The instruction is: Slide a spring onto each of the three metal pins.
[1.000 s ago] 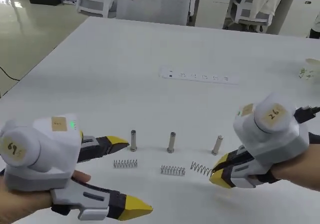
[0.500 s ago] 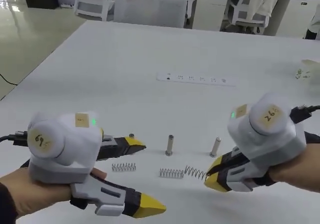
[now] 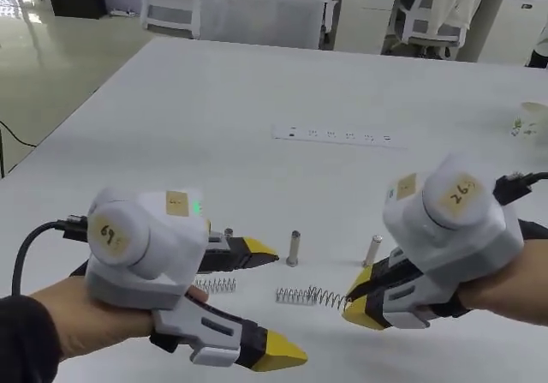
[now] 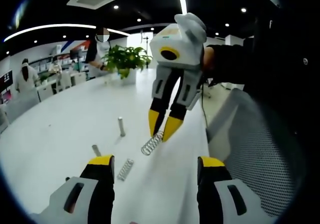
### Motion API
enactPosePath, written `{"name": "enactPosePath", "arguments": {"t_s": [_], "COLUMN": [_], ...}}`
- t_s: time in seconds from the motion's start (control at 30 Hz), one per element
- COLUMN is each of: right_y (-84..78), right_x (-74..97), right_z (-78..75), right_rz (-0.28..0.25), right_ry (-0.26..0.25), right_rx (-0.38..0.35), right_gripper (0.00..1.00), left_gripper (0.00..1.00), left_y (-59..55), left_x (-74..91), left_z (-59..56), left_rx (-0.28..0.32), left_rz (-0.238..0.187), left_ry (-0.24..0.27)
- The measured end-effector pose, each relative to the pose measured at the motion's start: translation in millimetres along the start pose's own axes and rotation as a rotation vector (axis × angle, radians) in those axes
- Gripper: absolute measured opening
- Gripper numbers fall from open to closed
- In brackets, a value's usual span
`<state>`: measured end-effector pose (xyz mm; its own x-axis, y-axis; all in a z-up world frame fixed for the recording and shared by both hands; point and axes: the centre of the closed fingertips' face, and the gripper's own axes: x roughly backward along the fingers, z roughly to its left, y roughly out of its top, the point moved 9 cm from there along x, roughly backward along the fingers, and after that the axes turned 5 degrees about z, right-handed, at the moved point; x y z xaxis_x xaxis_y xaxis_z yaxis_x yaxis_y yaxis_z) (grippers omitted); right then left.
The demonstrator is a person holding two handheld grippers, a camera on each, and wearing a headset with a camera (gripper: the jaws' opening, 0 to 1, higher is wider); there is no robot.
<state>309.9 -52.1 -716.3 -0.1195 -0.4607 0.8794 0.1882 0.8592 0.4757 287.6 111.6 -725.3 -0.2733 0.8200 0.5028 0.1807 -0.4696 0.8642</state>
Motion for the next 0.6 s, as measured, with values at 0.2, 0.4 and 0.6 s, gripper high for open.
{"name": "enactPosePath", "arguments": {"t_s": [0.2, 0.4, 0.6], "right_y": [3.0, 6.4, 9.4], "right_x": [-0.8, -2.4, -3.0], "right_z": [0.2, 1.1, 1.9], "right_rz": [-0.007, -0.008, -0.003], "right_ry": [0.013, 0.031, 0.042], "right_rx": [0.014, 0.032, 0.051], "right_gripper": [0.07, 0.07, 0.07], "left_gripper": [0.60, 0.58, 0.56], "left_y": [0.1, -0.9, -0.7], "left_x": [-2.6, -3.5, -4.8], "left_z": [-0.1, 0.1, -1.4], "left_rx": [0.007, 0.011, 0.009], "left_rz": [-0.007, -0.006, -0.009], "left_ry": [-0.003, -0.004, -0.010]}}
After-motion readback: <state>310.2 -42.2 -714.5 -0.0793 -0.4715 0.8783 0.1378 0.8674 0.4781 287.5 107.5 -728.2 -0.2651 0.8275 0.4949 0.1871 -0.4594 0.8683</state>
